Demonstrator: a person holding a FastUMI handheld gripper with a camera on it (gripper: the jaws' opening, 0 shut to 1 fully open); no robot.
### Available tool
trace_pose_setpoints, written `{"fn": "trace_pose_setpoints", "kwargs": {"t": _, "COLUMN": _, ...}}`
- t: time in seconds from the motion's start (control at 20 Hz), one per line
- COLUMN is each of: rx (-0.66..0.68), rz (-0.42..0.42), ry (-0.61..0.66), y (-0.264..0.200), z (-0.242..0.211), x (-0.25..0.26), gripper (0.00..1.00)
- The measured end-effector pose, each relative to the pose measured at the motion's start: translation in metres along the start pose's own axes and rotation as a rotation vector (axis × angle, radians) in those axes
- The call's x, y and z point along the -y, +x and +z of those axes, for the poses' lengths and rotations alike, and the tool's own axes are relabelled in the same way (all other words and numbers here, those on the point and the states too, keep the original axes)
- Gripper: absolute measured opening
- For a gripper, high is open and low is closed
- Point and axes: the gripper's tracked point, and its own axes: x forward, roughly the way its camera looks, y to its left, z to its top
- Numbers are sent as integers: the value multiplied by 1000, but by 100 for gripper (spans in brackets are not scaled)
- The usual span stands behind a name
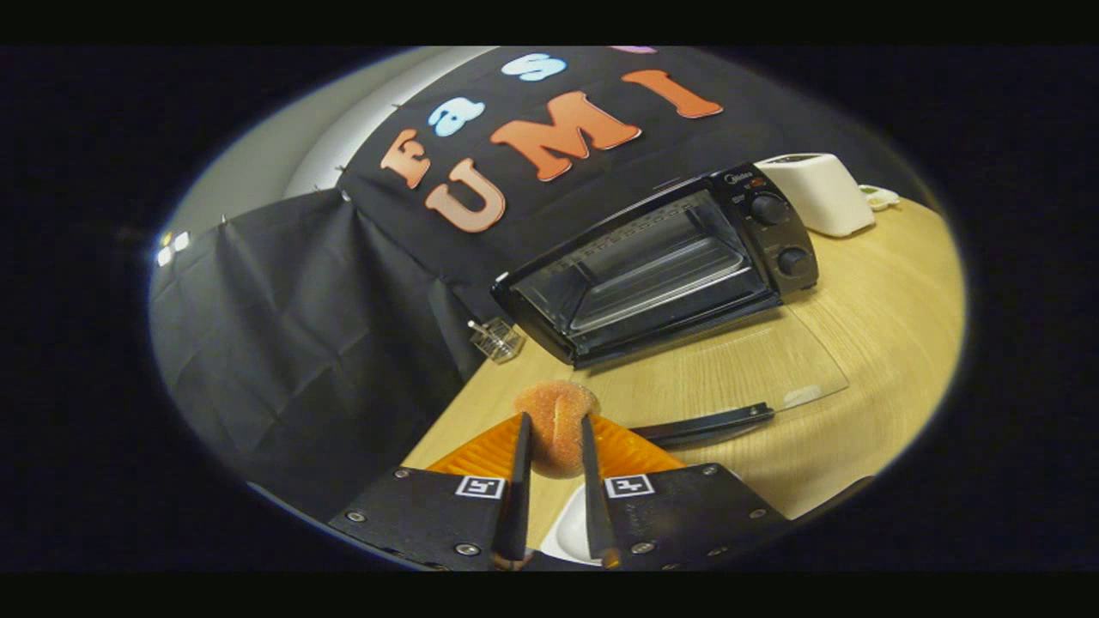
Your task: Open the toaster oven, put the food inside, and close the toaster oven door.
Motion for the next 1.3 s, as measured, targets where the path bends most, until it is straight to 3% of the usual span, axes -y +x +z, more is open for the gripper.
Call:
{"fn": "trace_pose_setpoints", "kwargs": {"t": 0.3, "rx": 82, "rz": 8, "ry": 143, "y": 33, "z": 47, "x": 9, "gripper": 28}}
{"fn": "trace_pose_setpoints", "kwargs": {"t": 0.7, "rx": 116, "rz": -105, "ry": 278, "y": 97, "z": 99, "x": 57, "gripper": 28}}
{"fn": "trace_pose_setpoints", "kwargs": {"t": 1.05, "rx": 185, "rz": -155, "ry": 264, "y": 134, "z": 128, "x": 77, "gripper": 28}}
{"fn": "trace_pose_setpoints", "kwargs": {"t": 1.3, "rx": 220, "rz": -145, "ry": 272, "y": 155, "z": 140, "x": 78, "gripper": 28}}
